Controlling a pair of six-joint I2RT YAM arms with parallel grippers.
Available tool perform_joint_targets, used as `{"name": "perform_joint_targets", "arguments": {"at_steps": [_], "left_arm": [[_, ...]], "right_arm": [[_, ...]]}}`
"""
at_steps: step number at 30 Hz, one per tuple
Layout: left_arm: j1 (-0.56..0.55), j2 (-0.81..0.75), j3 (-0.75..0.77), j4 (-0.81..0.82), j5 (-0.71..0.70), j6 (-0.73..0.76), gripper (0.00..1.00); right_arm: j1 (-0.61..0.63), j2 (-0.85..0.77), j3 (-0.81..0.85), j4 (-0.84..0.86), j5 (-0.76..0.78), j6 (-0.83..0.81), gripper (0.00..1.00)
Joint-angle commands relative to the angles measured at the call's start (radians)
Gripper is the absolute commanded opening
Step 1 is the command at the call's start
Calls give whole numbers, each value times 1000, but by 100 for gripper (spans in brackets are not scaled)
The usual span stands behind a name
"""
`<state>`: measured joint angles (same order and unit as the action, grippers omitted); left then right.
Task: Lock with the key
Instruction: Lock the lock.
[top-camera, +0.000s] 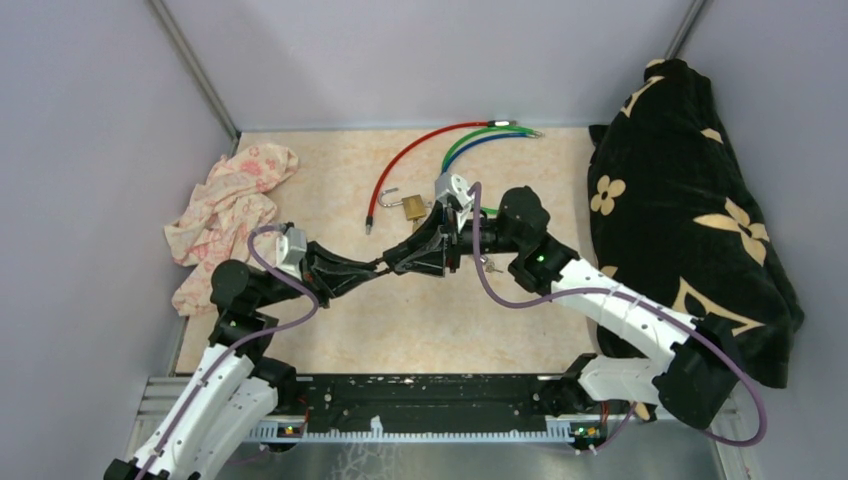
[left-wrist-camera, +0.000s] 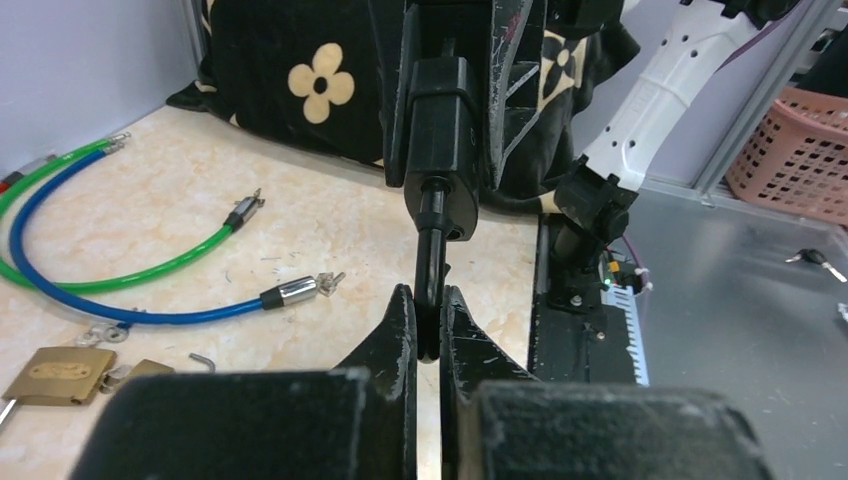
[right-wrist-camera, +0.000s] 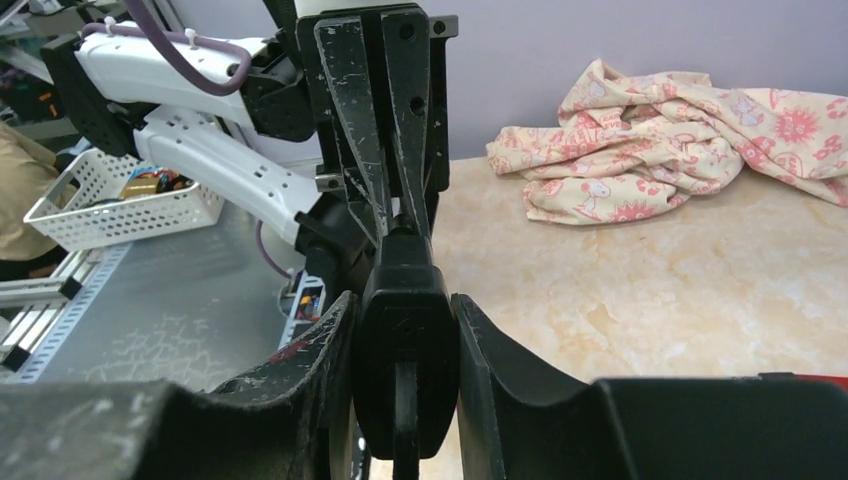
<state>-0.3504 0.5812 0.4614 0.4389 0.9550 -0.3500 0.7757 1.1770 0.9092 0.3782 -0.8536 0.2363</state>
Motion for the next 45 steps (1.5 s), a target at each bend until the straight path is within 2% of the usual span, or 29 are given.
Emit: {"name": "perform_joint_targets", "arguments": {"at_steps": [1, 2, 4, 9, 14, 23, 25, 27, 29, 32, 33, 34, 38, 39, 41, 43, 45], "left_arm": [[5, -23, 60, -23, 7, 99, 0], [5, -24, 61, -29, 15, 106, 0], [5, -23, 63, -54, 25, 118, 0], [6, -29, 77, -131, 8, 178, 0], [5, -29, 69, -100, 7, 155, 0], [5, -30, 62, -84, 15, 136, 0], [6, -30, 61, -79, 17, 132, 0], [5, -28, 62, -82, 21, 137, 0], [6, -27, 67, -103, 25, 153, 0], [6, -24, 73, -139, 31, 165, 0], [6, -19, 76, -143, 31, 152, 0], [5, -13, 83, -149, 27, 130, 0], [5, -3, 125, -162, 3, 49, 0], [6, -4, 133, -163, -5, 31, 3], [6, -8, 135, -165, -17, -35, 27], [5, -20, 108, -170, -30, -98, 45], [9, -46, 62, -194, -63, -166, 55]], "right_arm": [[-3, 21, 76, -68, -62, -84, 37], [-2, 28, 76, -69, -62, -84, 46], [-3, 39, 77, -65, -63, -80, 56], [-3, 38, 67, -55, -53, -75, 62], [-3, 33, 33, -42, -30, -66, 73], [-3, 41, -11, -25, -2, -74, 74], [-3, 49, -12, -21, -11, -75, 71], [-3, 57, -12, -7, -26, -65, 64], [-2, 62, -15, 20, -37, -47, 44], [3, 64, -16, 47, -42, -36, 20], [5, 65, -15, 49, -39, -35, 7], [6, 68, -14, 46, -33, -35, 0], [4, 68, -27, 67, -30, -24, 0], [2, 62, -35, 94, -28, -6, 0], [-11, 47, -54, 164, -17, 42, 0], [-35, 28, -90, 300, -11, 147, 0], [-56, 17, -131, 453, 4, 239, 0]]}}
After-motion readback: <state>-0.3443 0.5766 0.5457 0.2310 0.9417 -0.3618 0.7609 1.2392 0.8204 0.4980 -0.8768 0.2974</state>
